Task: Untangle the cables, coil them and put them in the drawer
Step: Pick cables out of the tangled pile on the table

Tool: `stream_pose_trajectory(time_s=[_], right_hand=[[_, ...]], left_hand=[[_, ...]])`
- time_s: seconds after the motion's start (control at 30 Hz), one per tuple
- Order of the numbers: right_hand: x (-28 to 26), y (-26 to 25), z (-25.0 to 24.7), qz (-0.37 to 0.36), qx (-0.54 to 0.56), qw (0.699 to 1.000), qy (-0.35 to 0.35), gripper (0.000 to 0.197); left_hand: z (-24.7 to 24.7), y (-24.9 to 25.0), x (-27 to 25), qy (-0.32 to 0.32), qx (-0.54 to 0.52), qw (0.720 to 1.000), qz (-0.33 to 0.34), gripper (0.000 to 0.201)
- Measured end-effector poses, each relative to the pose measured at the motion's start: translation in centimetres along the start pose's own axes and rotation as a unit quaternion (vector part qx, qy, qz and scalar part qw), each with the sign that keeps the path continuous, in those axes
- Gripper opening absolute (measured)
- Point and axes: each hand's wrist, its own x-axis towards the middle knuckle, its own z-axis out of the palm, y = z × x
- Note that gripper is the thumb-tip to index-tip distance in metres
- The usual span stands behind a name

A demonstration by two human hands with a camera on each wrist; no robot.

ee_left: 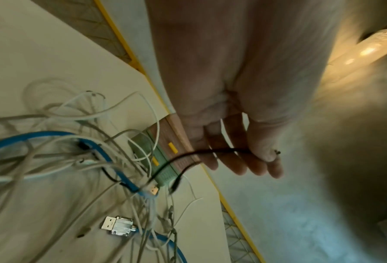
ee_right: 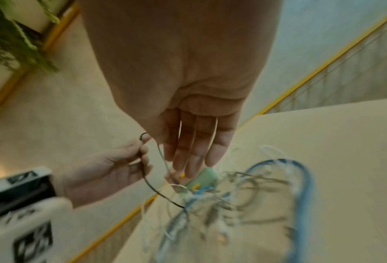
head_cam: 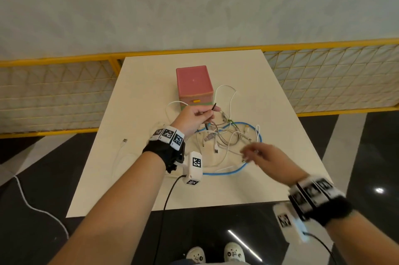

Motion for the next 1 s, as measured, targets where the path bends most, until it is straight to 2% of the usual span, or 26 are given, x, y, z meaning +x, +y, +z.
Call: stream_pose_trajectory(time_s=[0.07, 0.13, 0.27, 0.47, 0.6, 0.7, 0.8, 0.9, 1.0], right_hand=[[3.3, -2.5, 0.1, -0.014, 0.097, 0.995, 0.029, 0.024], [6.3, -5.1, 0.3, 0.010, 0.192, 0.981, 0.040, 0.034], [9.3, -7.6, 1.6, 0.041, 0.338, 0.939, 0.053, 0.041], [9.5, -8.6, 1.5, -0.050, 0.425, 0.899, 0.092, 0.034], [9.4, -8.8, 0.8, -0.108, 0.315, 0.941, 0.064, 0.028], [9.1, -9.0, 1.2, -0.145, 0.228, 0.963, -0.008, 0.025], [8.7, -9.3, 1.4, -0.162, 0.232, 0.957, -0.059, 0.029], [8.3, -9.8, 0.4, -0.141, 0.307, 0.940, -0.057, 0.027], [8.0, -10.0, -0.1, -0.168, 0.310, 0.933, -0.065, 0.025]], left_hand=[[0.3, 0.8, -0.4, -0.008, 0.054, 0.997, 0.045, 0.022], [0.6, 1.3, -0.8, -0.023, 0.085, 0.993, 0.073, 0.021], [0.9, 1.9, -2.0, -0.017, 0.153, 0.985, 0.081, 0.023], [-1.0, 0.4, -3.4, -0.015, 0.203, 0.979, 0.032, 0.019], [-1.7, 2.5, -2.9, 0.068, 0.002, 0.998, 0.011, 0.028], [-1.6, 5.4, -1.8, 0.046, -0.133, 0.990, 0.002, 0.032], [-1.6, 7.0, -1.3, 0.008, -0.237, 0.971, -0.011, 0.029], [-2.1, 7.2, -1.6, -0.029, -0.319, 0.947, -0.016, 0.027], [-2.6, 7.2, -2.3, -0.038, -0.361, 0.932, -0.003, 0.024]])
